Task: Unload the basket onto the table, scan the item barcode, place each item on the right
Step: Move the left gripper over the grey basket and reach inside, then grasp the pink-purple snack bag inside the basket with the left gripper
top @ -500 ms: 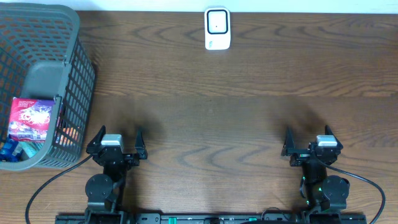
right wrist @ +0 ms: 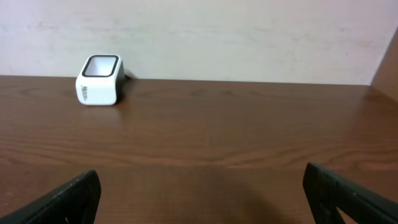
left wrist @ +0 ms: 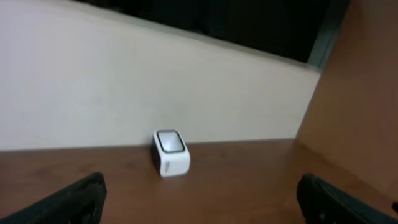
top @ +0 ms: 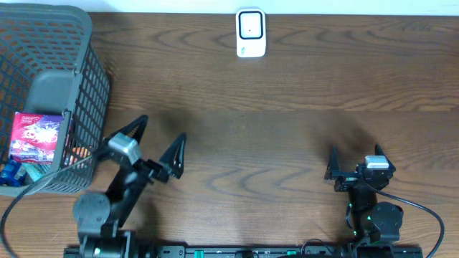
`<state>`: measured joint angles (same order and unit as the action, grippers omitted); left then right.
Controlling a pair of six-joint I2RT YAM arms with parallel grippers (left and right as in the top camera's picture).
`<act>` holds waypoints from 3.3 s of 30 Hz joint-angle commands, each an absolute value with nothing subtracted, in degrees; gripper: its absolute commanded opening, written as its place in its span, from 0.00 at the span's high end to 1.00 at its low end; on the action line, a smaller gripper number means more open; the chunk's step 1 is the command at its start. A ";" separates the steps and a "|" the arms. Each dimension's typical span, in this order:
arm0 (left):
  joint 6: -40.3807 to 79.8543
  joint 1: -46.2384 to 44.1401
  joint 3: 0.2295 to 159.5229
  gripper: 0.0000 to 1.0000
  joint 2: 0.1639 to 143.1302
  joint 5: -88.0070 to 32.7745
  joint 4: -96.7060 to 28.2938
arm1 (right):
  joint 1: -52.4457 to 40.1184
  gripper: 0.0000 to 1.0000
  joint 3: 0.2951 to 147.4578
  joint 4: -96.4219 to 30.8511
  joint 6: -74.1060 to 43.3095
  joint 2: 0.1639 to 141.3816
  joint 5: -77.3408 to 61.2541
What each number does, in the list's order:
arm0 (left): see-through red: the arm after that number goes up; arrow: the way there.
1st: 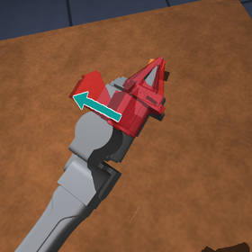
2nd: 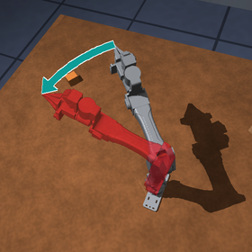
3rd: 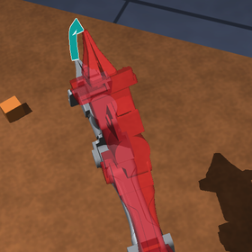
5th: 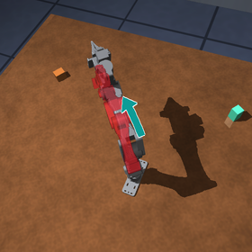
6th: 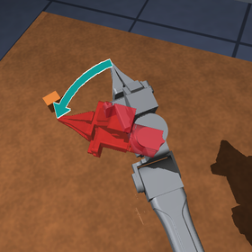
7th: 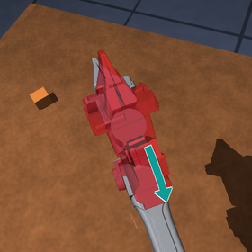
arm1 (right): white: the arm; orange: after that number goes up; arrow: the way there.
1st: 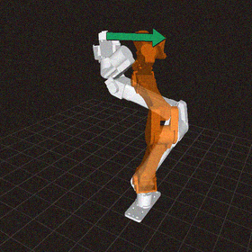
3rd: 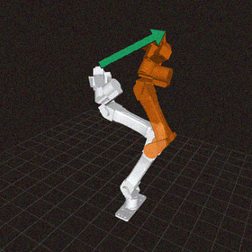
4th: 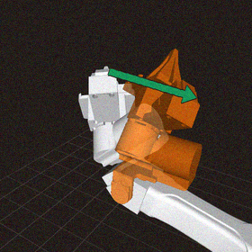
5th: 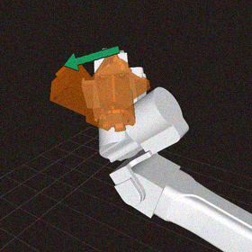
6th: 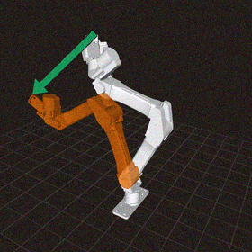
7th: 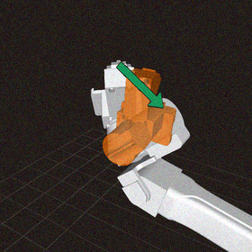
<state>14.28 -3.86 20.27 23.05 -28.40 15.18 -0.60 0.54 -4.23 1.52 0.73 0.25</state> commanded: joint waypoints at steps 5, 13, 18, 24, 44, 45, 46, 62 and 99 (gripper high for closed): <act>15.25 -3.75 33.54 0.02 30.79 -23.75 3.70 | -1.17 0.01 0.32 -4.25 0.91 0.64 0.54; 7.03 -3.22 52.64 0.02 42.59 -24.80 -17.02 | -1.17 0.01 0.32 -4.27 0.91 0.64 0.54; 11.55 -0.75 60.03 0.02 46.61 -14.46 -22.76 | -1.17 0.01 0.32 -4.27 0.91 0.64 0.54; 21.08 11.81 84.64 0.02 62.43 -7.64 -44.29 | -1.17 0.01 0.32 -4.27 0.91 0.64 0.54; 33.17 35.92 100.16 0.02 95.31 7.22 -66.02 | -1.17 0.01 0.32 -4.27 0.91 0.64 0.54; 36.21 36.16 99.15 0.02 95.83 9.85 -66.67 | -1.17 0.01 0.32 -4.27 0.91 0.64 0.54; 38.13 36.34 98.41 0.02 96.03 11.31 -66.85 | -1.17 0.01 0.32 -4.27 0.91 0.64 0.54; 44.80 37.82 75.57 0.01 96.27 13.78 -51.35 | -1.17 0.01 0.32 -4.25 0.91 0.64 0.51; 37.08 37.76 72.03 0.92 61.56 -9.06 -33.95 | -1.17 0.01 0.32 -4.27 0.91 0.64 0.54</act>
